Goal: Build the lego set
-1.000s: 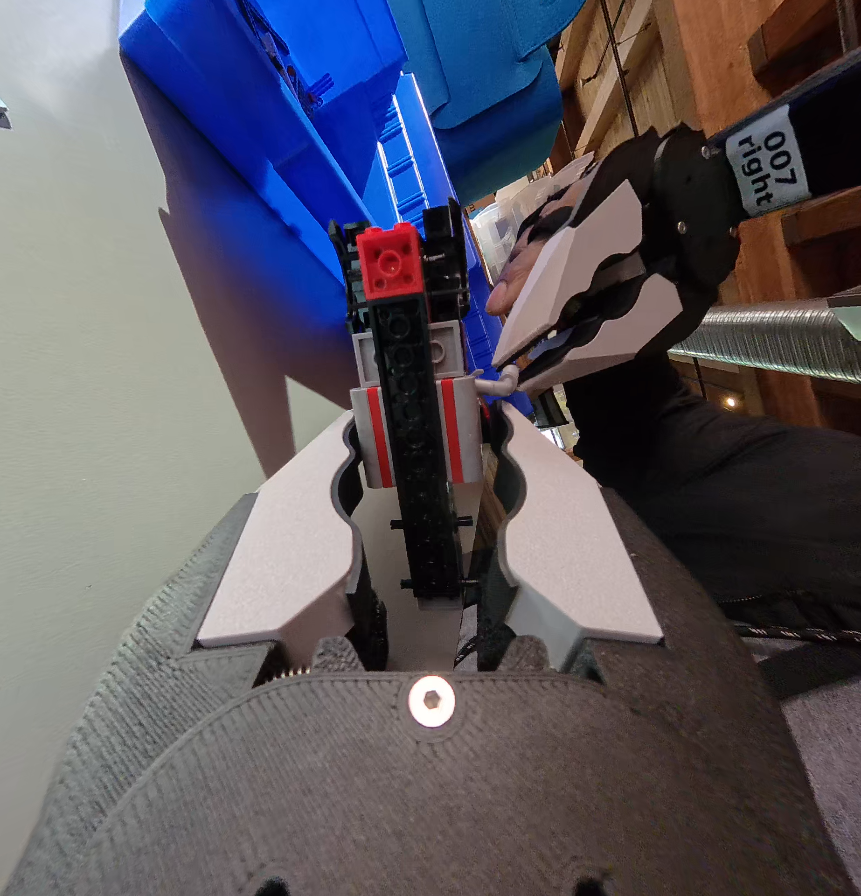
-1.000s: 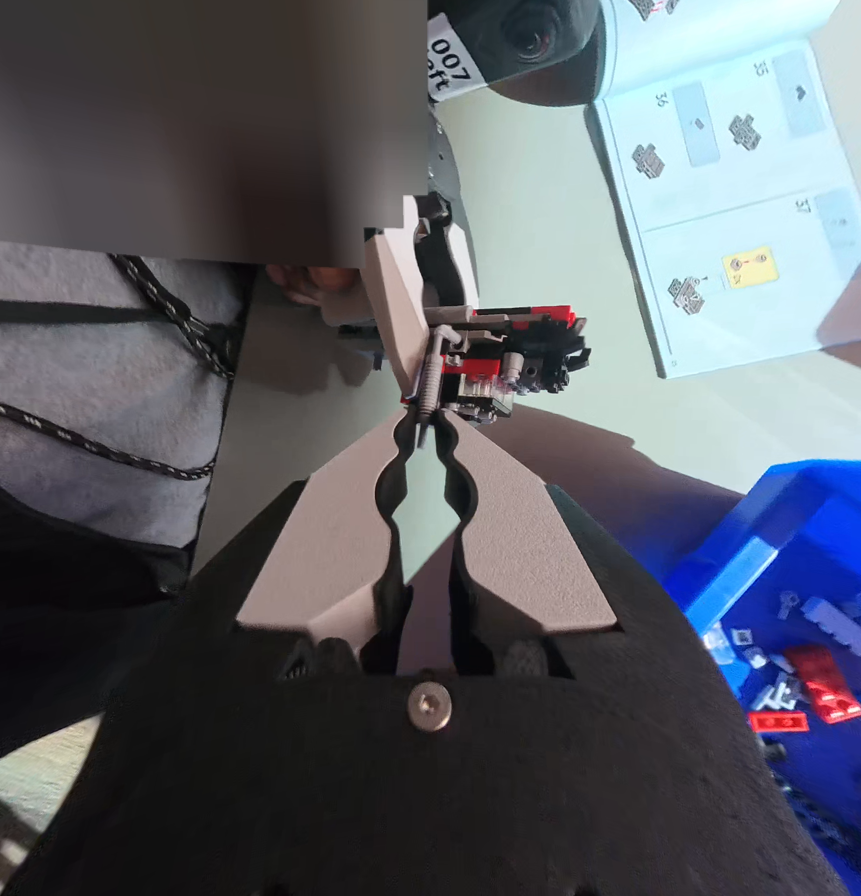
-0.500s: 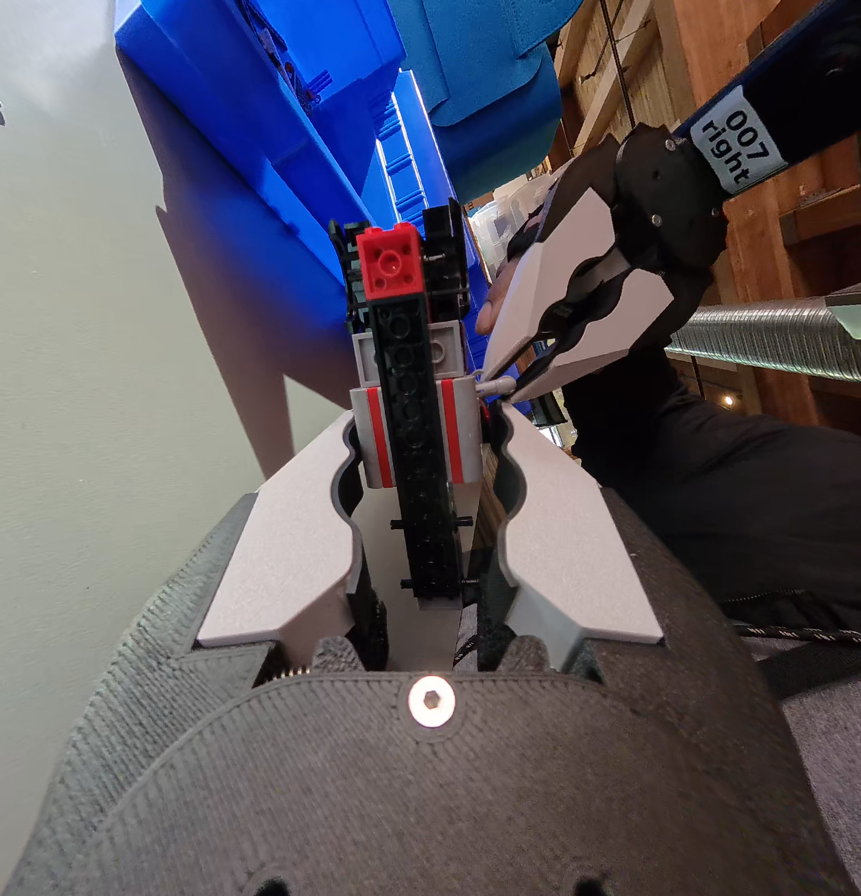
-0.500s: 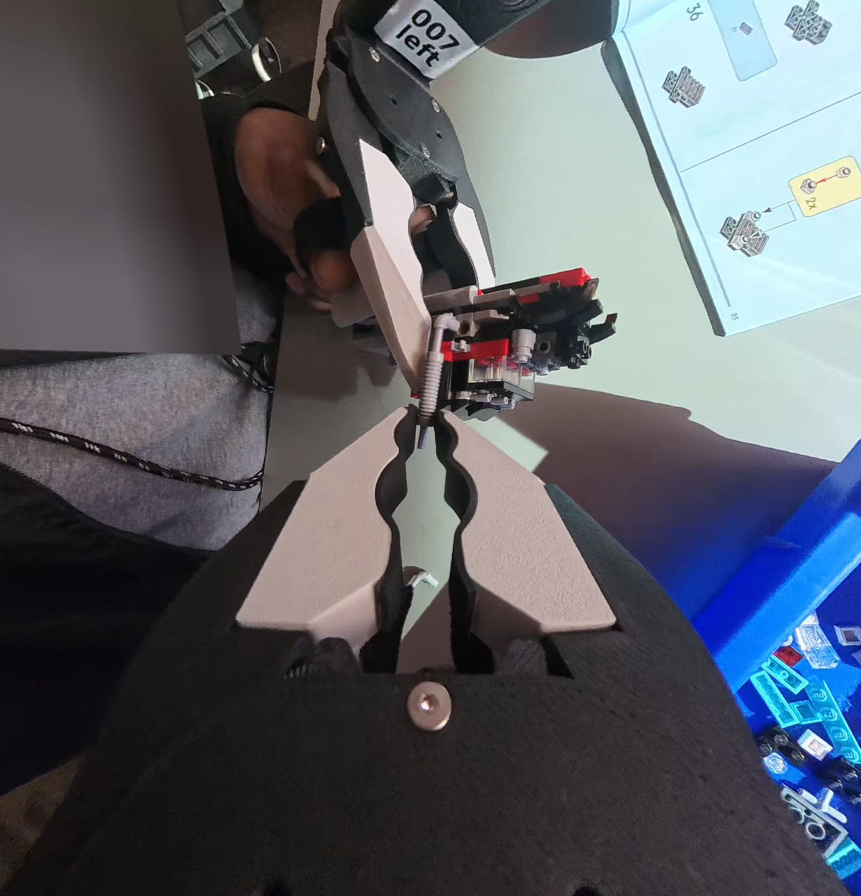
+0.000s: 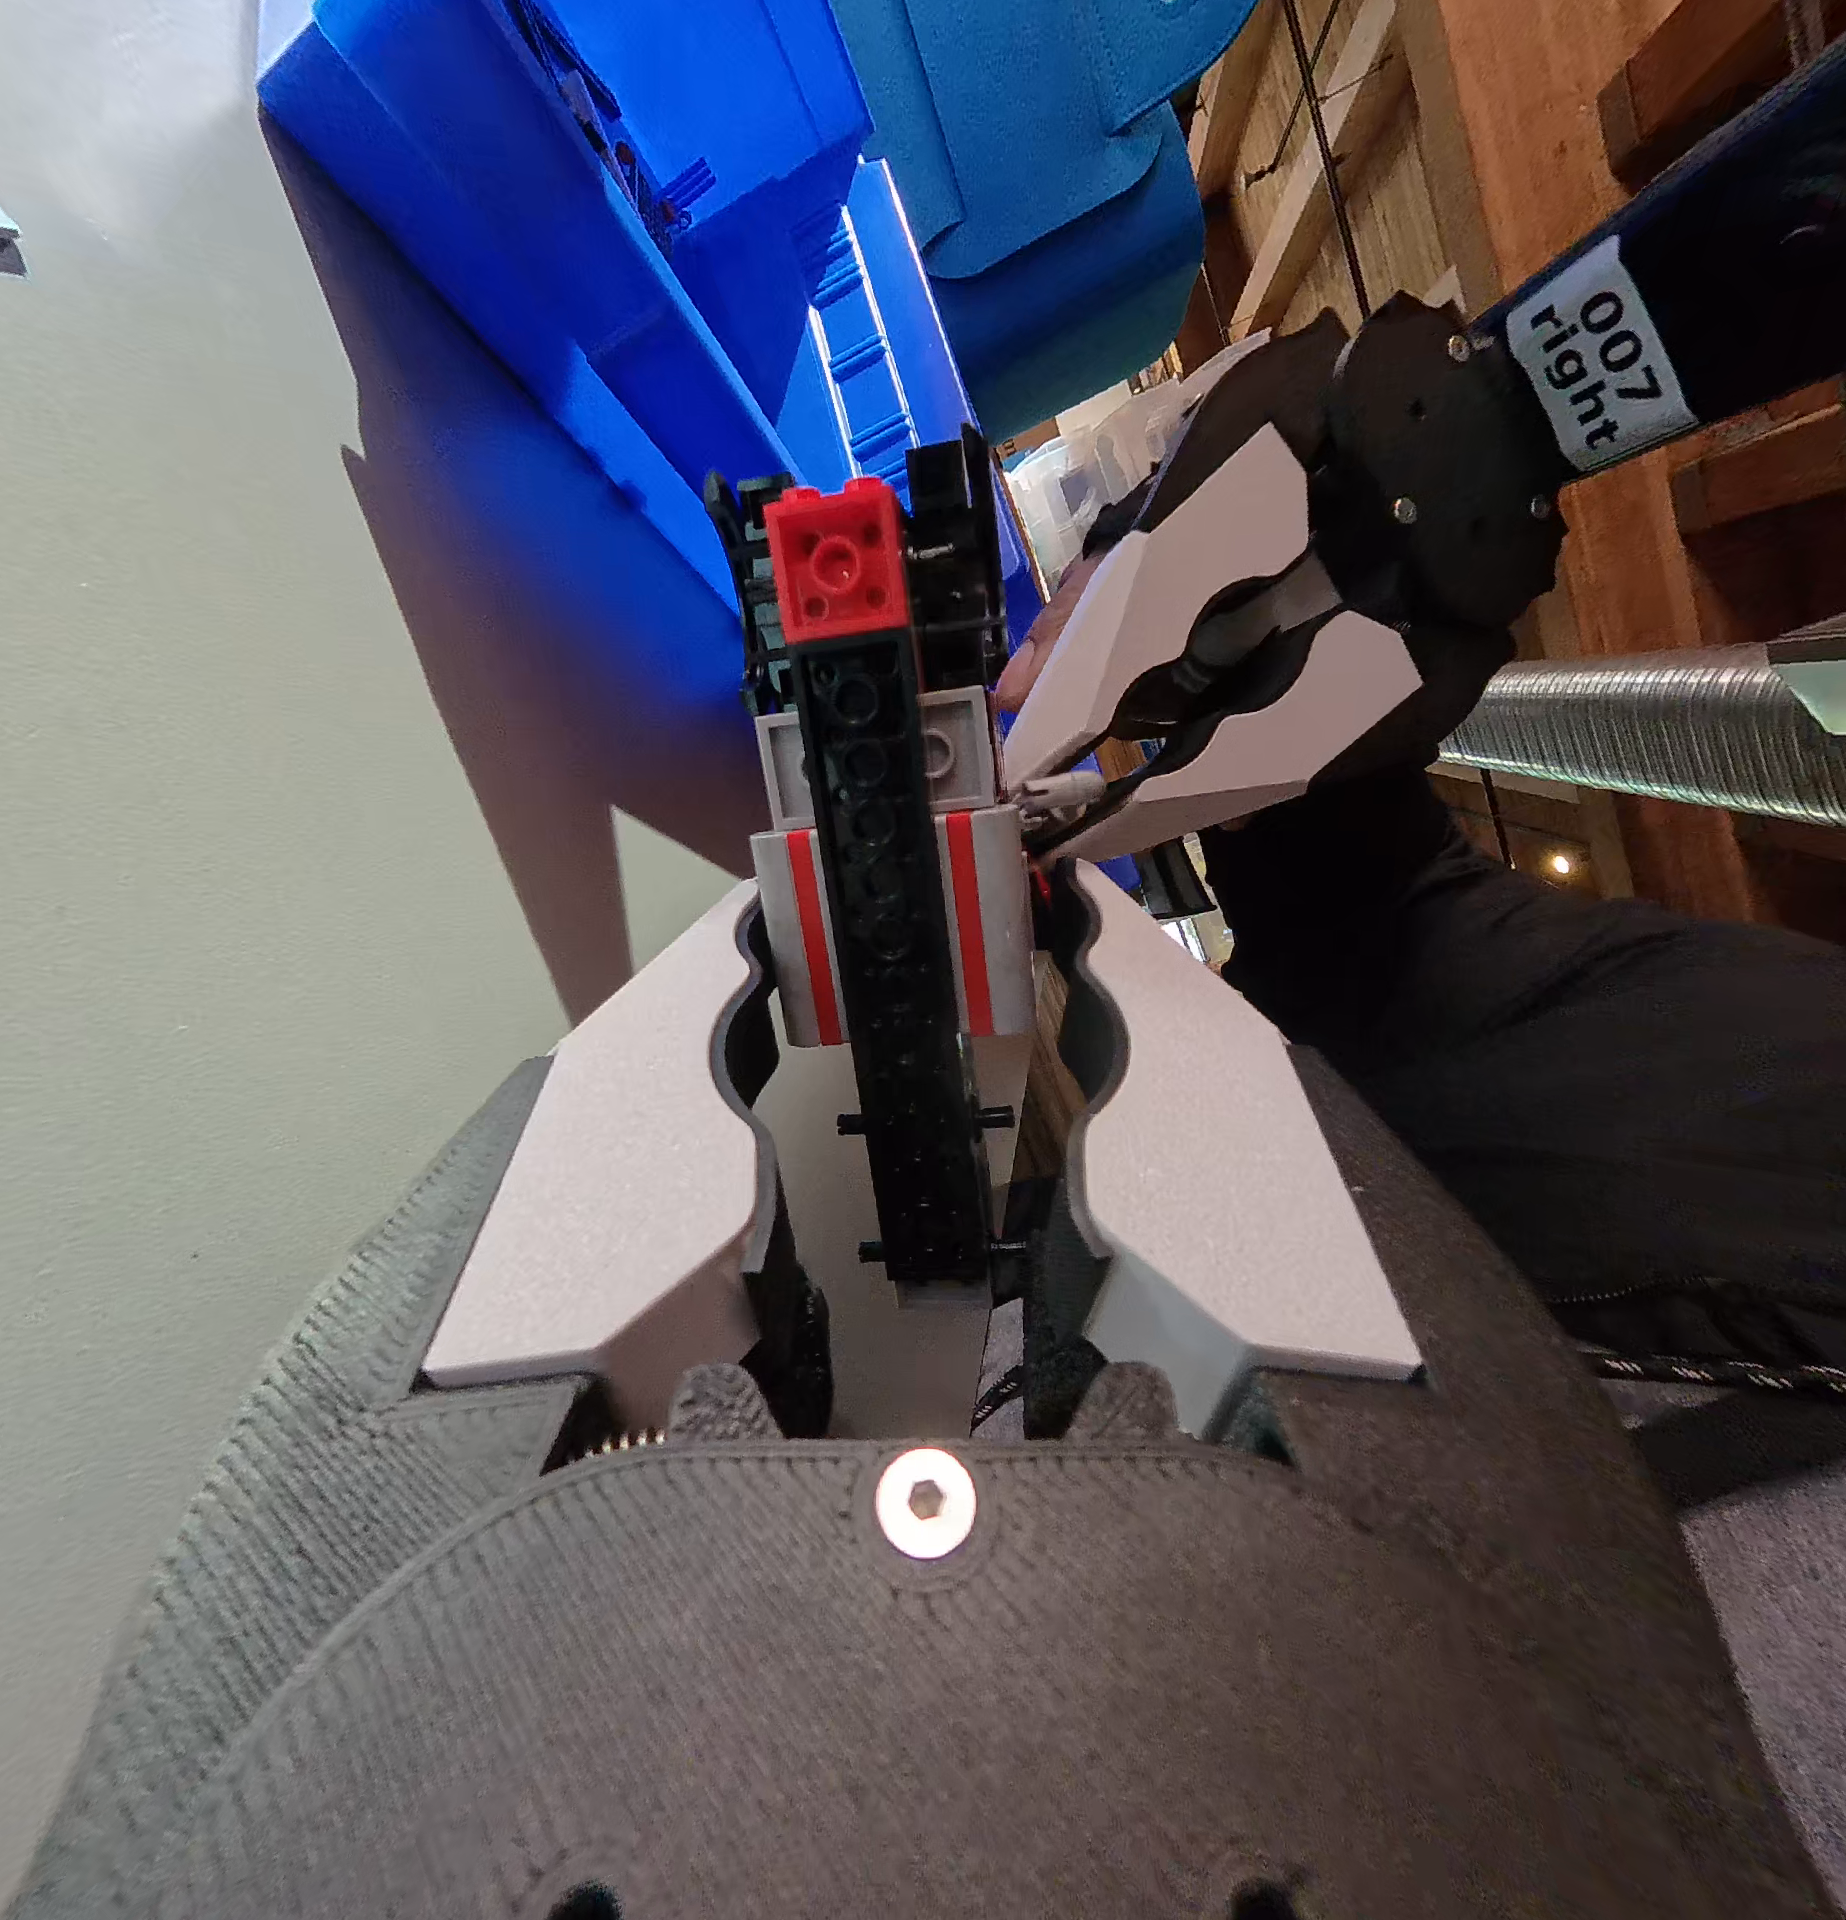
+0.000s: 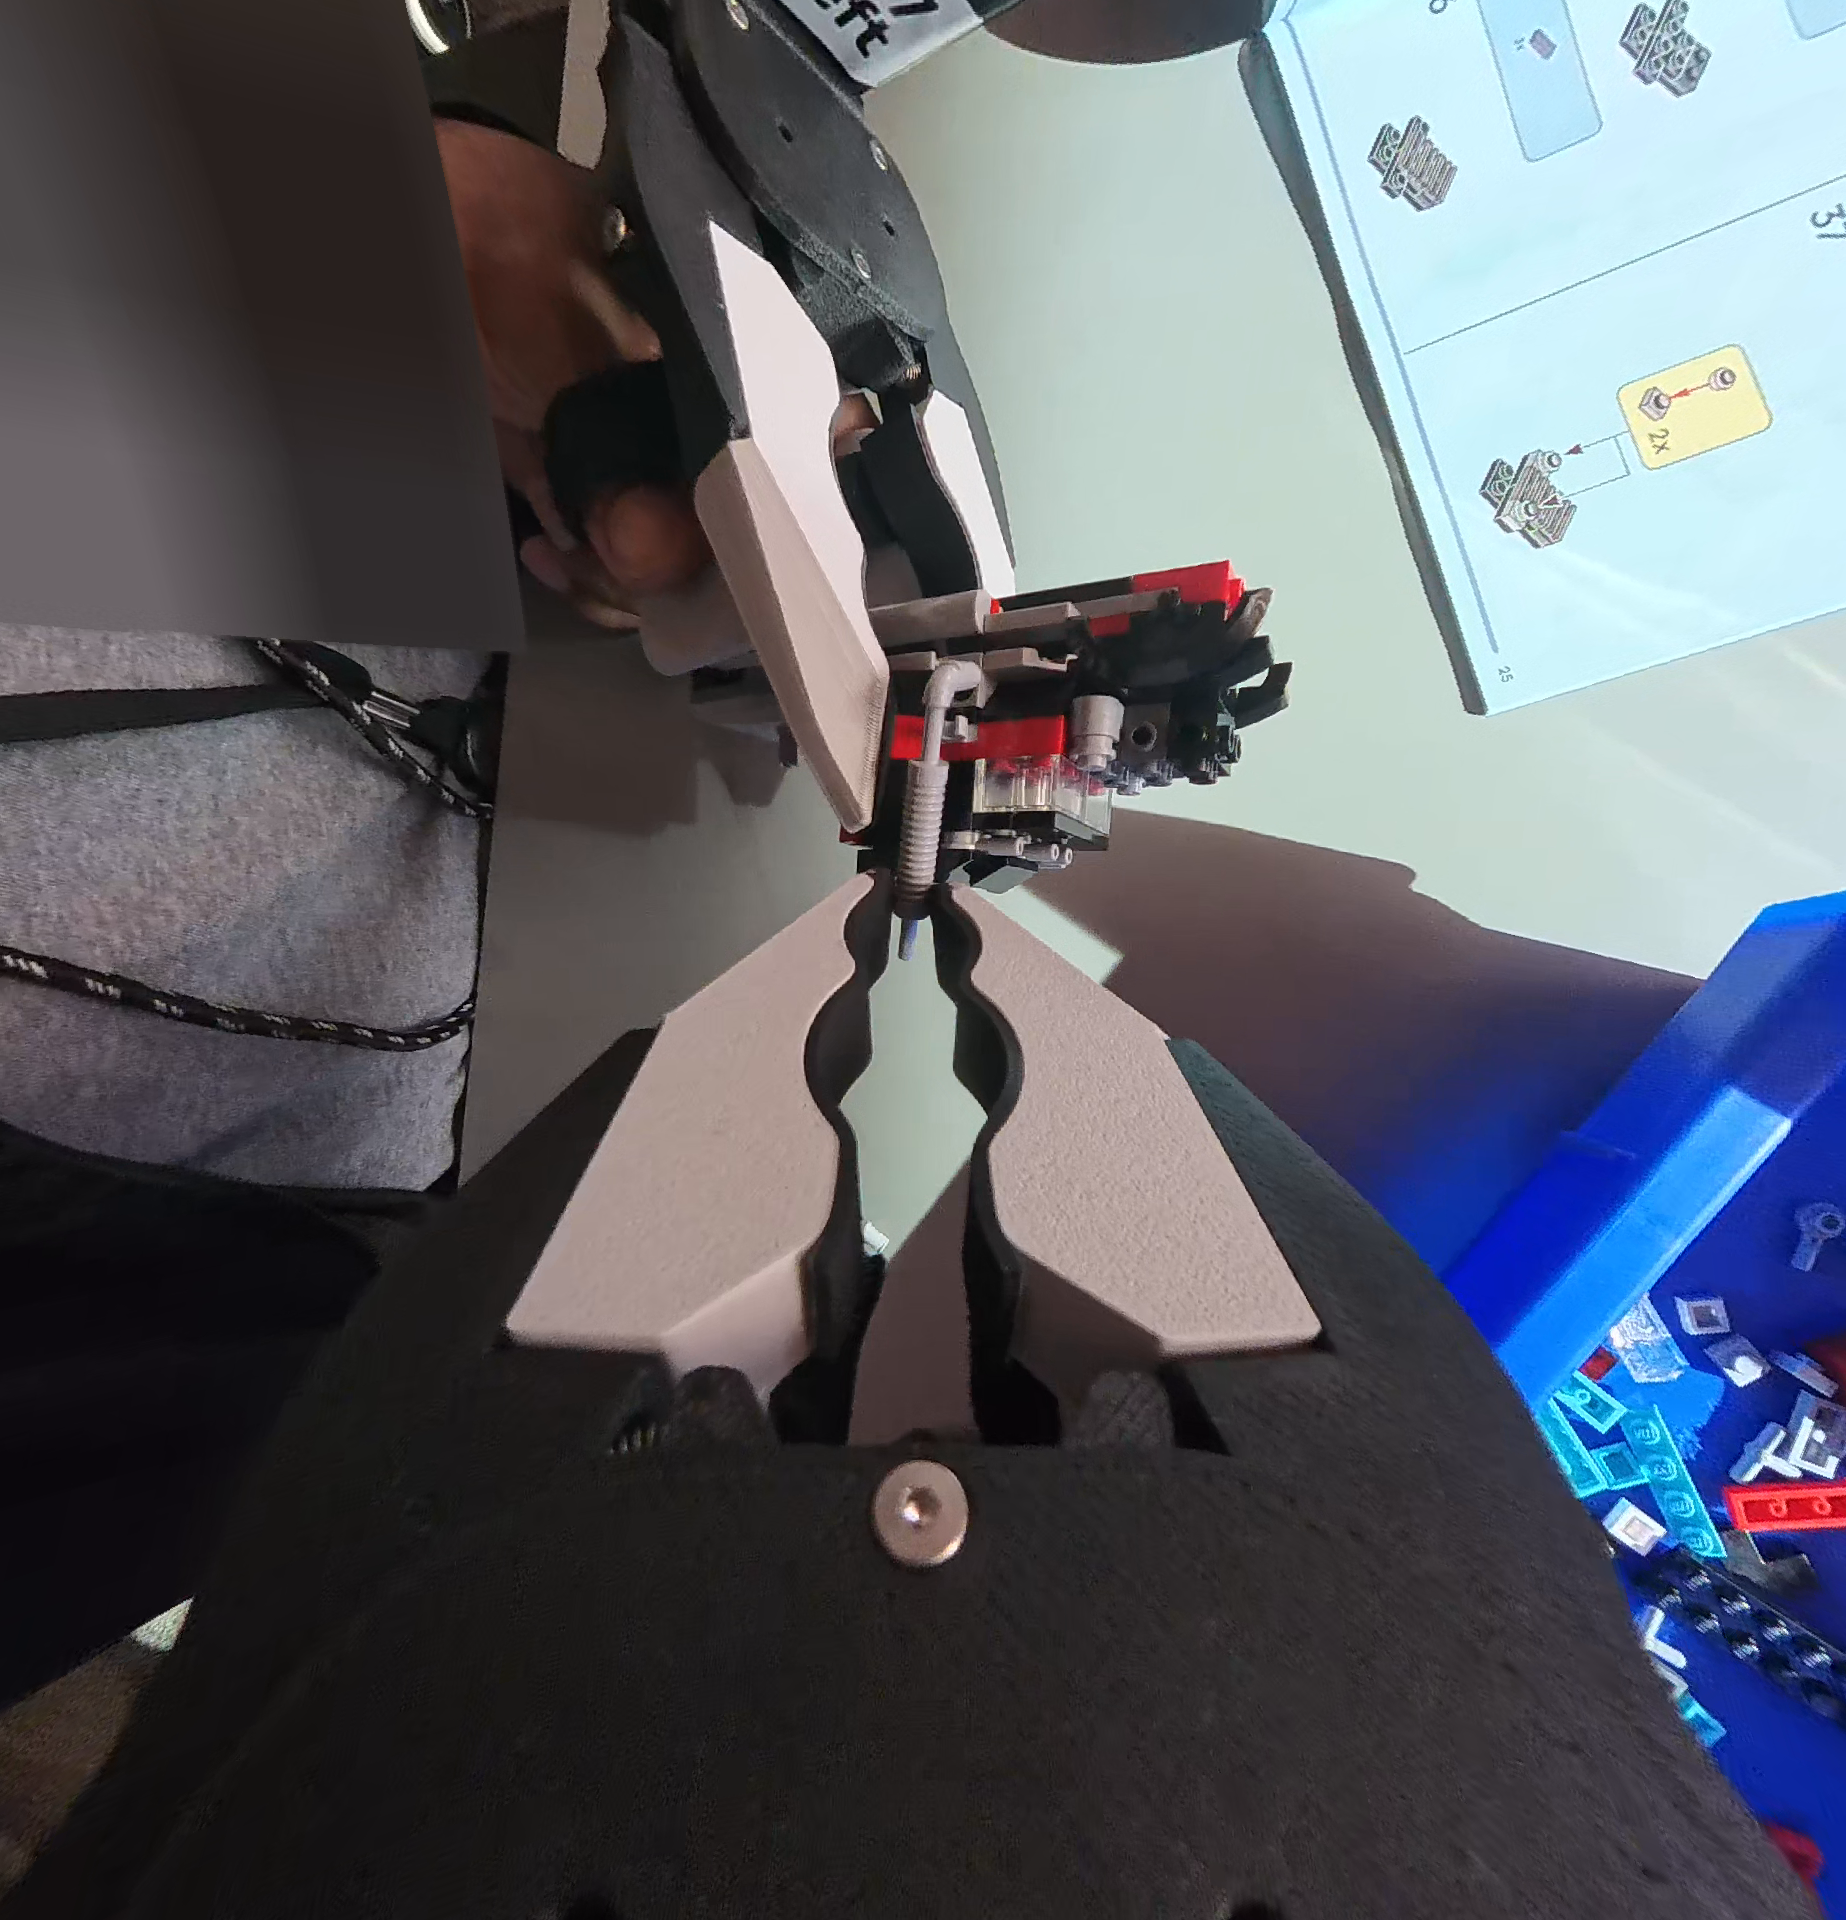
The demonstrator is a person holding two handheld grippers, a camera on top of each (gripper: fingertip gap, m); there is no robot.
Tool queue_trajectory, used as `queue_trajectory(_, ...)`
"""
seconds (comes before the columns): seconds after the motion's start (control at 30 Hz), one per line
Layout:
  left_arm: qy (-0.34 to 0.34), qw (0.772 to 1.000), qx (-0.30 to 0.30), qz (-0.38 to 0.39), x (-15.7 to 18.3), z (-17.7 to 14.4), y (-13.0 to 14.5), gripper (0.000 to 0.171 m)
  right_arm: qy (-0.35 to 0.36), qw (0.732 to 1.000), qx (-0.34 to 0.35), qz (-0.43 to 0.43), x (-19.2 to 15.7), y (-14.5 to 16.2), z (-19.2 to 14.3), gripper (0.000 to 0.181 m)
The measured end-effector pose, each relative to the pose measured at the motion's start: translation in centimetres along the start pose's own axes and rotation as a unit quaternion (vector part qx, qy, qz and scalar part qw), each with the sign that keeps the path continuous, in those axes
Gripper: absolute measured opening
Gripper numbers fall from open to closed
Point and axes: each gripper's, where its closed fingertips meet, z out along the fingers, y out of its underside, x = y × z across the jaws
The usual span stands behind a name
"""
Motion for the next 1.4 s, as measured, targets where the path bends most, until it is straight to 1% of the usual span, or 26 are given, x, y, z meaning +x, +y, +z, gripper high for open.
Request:
queue_trajectory(0.2,-0.001,1.0,0.002,-0.001,0.0,0.0,0.0,0.053,0.006,1.0,-0.002,-0.001,0.0,-0.2,-0.1,0.012)
queue_trajectory(0.33,0.001,1.0,0.001,-0.003,0.0,0.0,-0.1,0.053,0.013,1.0,-0.003,-0.001,0.2,-0.2,0.0,0.023)
queue_trajectory(0.63,0.008,1.0,0.004,-0.01,0.0,-0.1,-0.2,0.053,0.02,1.0,0.019,0.005,0.2,-0.8,-0.5,0.025)
queue_trajectory(0.77,0.014,1.0,0.005,-0.015,0.1,-0.3,-0.5,0.053,0.015,0.998,0.055,0.033,0.3,-1.4,-0.9,0.027)
queue_trajectory(0.93,0.003,1.0,0.014,-0.012,-0.5,-1.0,-1.4,0.053,0.024,0.988,0.123,0.09,1.1,-1.6,-1.2,0.028)
queue_trajectory(1.07,-0.012,1.0,0.022,-0.003,-1.1,-1.5,-2.0,0.053,0.018,0.974,0.173,0.144,1.8,-1.5,-0.8,0.028)
queue_trajectory(1.2,-0.017,1.0,0.01,0.002,-1.1,-1.3,-1.7,0.053,-0.006,0.957,0.222,0.188,2.3,-2.0,-0.9,0.028)
queue_trajectory(1.3,-0.031,0.999,-0.004,0.016,-1.3,-0.9,-1.2,0.053,-0.003,0.955,0.236,0.181,2.3,-2.6,-1.1,0.024)
queue_trajectory(1.4,-0.039,0.999,-0.011,0.018,-1.5,-0.7,-0.9,0.053,0.035,0.964,0.226,0.136,2.4,-3.1,-1.0,0.016)
